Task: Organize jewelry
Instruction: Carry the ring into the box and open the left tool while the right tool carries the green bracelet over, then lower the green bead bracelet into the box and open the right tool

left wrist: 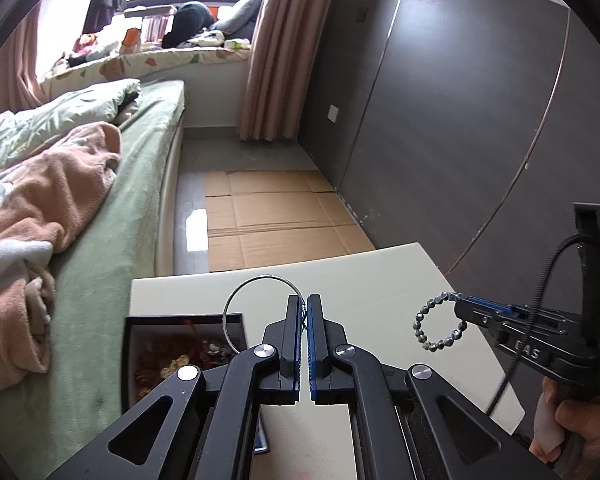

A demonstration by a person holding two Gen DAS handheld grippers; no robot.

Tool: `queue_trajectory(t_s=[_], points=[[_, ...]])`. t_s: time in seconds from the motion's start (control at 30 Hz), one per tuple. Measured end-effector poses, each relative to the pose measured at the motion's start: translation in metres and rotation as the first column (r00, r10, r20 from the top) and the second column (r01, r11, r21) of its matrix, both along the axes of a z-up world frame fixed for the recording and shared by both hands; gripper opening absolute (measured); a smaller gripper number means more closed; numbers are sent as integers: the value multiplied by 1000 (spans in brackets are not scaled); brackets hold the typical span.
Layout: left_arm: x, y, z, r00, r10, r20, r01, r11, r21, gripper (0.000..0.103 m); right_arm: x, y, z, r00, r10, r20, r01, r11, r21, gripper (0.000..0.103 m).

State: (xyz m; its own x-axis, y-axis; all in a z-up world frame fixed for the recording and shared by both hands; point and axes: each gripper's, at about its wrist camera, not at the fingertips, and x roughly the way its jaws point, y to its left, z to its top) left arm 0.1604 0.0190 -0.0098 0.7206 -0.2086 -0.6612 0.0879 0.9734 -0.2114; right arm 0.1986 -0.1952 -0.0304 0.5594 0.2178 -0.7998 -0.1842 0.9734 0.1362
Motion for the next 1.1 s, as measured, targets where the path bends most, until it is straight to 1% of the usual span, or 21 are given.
queue_trajectory(t_s=[0.1, 0.27, 0.5, 0.67, 0.7, 0.9, 0.97, 1.03, 1.07, 1.1], points=[[-5, 8, 3, 1000, 17, 7, -17, 1000, 0, 2, -7, 9, 7, 1000, 22, 18, -23, 999, 34, 10], [-10, 23, 5, 998, 57, 15, -57, 998, 7, 2, -16, 22, 14, 997, 55, 58, -58, 997, 55, 10], [-11, 47, 4, 994, 106, -1, -106, 994, -15, 2, -26, 33, 20, 993, 87, 86, -95, 990, 101, 10], [-10, 61, 2, 993, 116, -11, -117, 991, -59, 2, -26, 44, 20, 991, 96, 96, -106, 988, 110, 10], [-9, 63, 1, 993, 115, -16, -116, 991, -69, 2, -26, 46, 20, 990, 100, 96, -110, 988, 112, 10], [-1, 78, -8, 986, 123, -113, -138, 981, -135, 3, -23, 60, 16, 989, 121, 83, -132, 982, 137, 10], [0, 81, -9, 982, 129, -138, -148, 979, -143, 9, -24, 66, 16, 988, 135, 81, -146, 977, 154, 10], [-2, 85, -9, 980, 135, -143, -157, 975, -157, 26, -26, 72, 17, 985, 150, 82, -163, 972, 172, 10], [-4, 88, -8, 980, 143, -142, -165, 973, -163, 31, -27, 75, 17, 984, 158, 83, -171, 969, 178, 10], [-6, 90, -6, 979, 149, -137, -171, 971, -164, 41, -29, 80, 17, 982, 170, 85, -183, 965, 188, 10]])
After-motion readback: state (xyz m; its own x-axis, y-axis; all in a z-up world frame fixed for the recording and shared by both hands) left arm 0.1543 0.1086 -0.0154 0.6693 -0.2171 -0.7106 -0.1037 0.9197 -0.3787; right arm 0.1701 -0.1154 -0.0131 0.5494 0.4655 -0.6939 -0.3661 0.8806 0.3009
